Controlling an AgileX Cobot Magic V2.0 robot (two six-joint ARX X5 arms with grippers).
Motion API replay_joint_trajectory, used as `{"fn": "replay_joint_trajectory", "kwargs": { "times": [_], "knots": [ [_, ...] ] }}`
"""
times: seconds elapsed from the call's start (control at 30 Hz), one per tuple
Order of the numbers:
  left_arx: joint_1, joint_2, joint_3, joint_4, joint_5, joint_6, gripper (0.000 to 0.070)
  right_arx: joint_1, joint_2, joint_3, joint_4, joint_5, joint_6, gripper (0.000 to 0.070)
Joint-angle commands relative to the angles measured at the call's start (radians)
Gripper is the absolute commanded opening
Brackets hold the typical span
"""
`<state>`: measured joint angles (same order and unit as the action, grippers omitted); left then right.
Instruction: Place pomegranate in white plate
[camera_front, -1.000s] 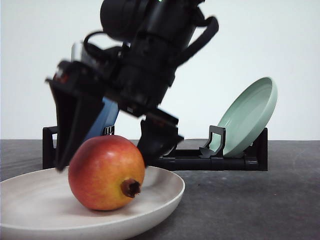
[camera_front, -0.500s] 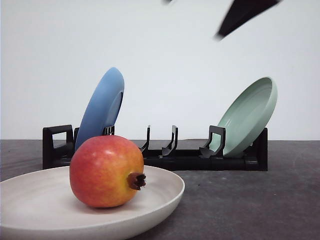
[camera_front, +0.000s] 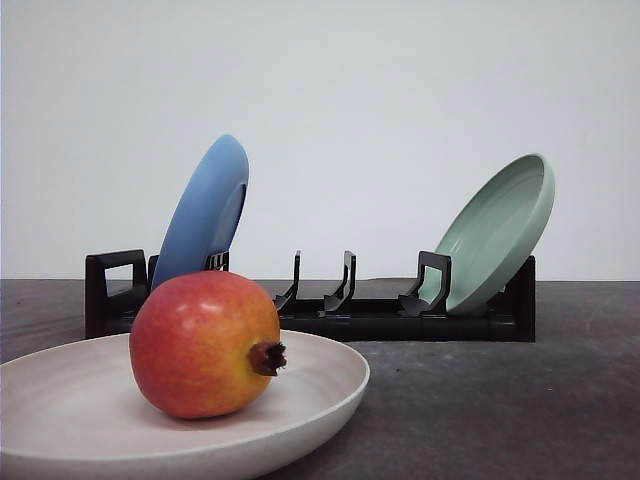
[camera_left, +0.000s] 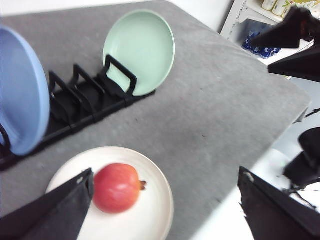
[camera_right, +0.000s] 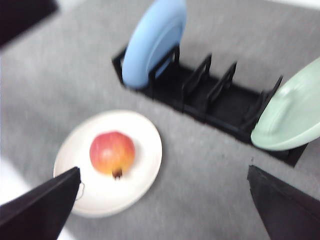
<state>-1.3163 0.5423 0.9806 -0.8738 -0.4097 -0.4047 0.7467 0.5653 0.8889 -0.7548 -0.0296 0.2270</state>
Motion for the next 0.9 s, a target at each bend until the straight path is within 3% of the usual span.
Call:
{"fn": "replay_joint_trajectory", "kwargs": {
  "times": [0.0,0.17,0.3,0.33,0.37,0.4,0.43,0.5,0.87],
  "knots": [
    [-0.014,0.006,0.009,0.025,-0.019,0.079,0.0556,0.008,-0.046,-0.037,0.061,0.006,0.054,0.0700],
    [-0.014,0.006,0.010,0.068,-0.021,0.157,0.0556,0.008,-0.112,-0.090,0.099,0.005,0.054,0.0700],
    [-0.014,0.006,0.010,0.089,-0.021,0.162,0.0523,0.008,-0.110,-0.090,0.103,0.004,0.054,0.0693],
    [-0.014,0.006,0.010,0.088,-0.021,0.163,0.0404,0.008,-0.109,-0.090,0.102,0.004,0.054,0.0586],
    [-0.014,0.006,0.010,0.084,-0.020,0.165,0.0181,0.008,-0.108,-0.090,0.098,0.004,0.053,0.0247],
    [-0.014,0.006,0.009,0.081,-0.020,0.170,0.0004,0.008,-0.103,-0.090,0.095,0.004,0.045,0.0008],
    [-0.014,0.006,0.009,0.081,-0.020,0.170,0.0021,0.008,-0.100,-0.090,0.096,0.009,0.039,0.0047],
    [-0.014,0.006,0.009,0.083,-0.020,0.173,0.0000,0.008,-0.100,-0.090,0.103,0.012,0.037,0.0000],
    [-0.014,0.005,0.010,0.082,-0.020,0.173,0.0000,0.008,-0.097,-0.090,0.127,0.008,0.034,0.0000]
  ]
}}
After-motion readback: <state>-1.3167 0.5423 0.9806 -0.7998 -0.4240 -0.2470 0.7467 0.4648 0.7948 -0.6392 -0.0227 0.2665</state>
